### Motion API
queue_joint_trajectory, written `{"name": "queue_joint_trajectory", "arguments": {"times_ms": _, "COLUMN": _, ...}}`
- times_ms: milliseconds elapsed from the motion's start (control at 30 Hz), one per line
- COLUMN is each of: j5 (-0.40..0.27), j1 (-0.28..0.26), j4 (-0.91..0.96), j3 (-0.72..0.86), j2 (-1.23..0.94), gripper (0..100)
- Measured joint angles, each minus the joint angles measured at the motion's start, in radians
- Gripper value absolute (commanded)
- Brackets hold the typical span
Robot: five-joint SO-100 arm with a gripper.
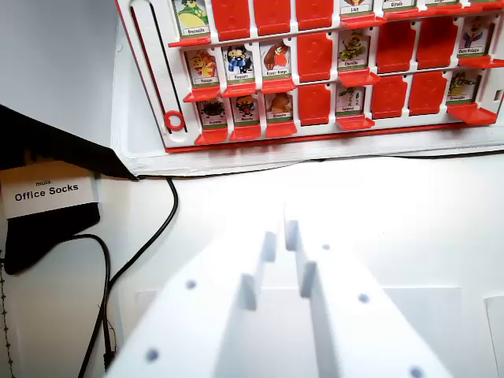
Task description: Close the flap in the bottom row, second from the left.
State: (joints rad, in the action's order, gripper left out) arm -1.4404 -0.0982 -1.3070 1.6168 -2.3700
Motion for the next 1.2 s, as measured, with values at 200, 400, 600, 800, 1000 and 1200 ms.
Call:
{"name": "queue_joint_trajectory", "arguments": {"times_ms": 200, "j5": -0.061, "j1": 0.054, "j4": 0.198, "j3": 0.164, "j2": 0.003, "gripper": 0}}
{"name": "queue_joint_trajectory", "arguments": {"times_ms": 400, "j5": -0.066, "j1": 0.055, "j4": 0.265, "j3": 0.189, "j2": 0.0, "gripper": 0}}
{"name": "queue_joint_trajectory", "arguments": {"times_ms": 600, "j5": -0.071, "j1": 0.055, "j4": 0.275, "j3": 0.187, "j2": 0.0, "gripper": 0}}
{"name": "queue_joint_trajectory", "arguments": {"times_ms": 800, "j5": -0.075, "j1": 0.055, "j4": 0.324, "j3": 0.189, "j2": 0.0, "gripper": 0}}
{"name": "queue_joint_trajectory", "arguments": {"times_ms": 1000, "j5": -0.075, "j1": 0.028, "j4": 0.342, "j3": 0.236, "j2": 0.0, "gripper": 0}}
{"name": "queue_joint_trajectory", "arguments": {"times_ms": 1200, "j5": -0.075, "j1": -0.028, "j4": 0.451, "j3": 0.387, "j2": 0.0, "gripper": 0}}
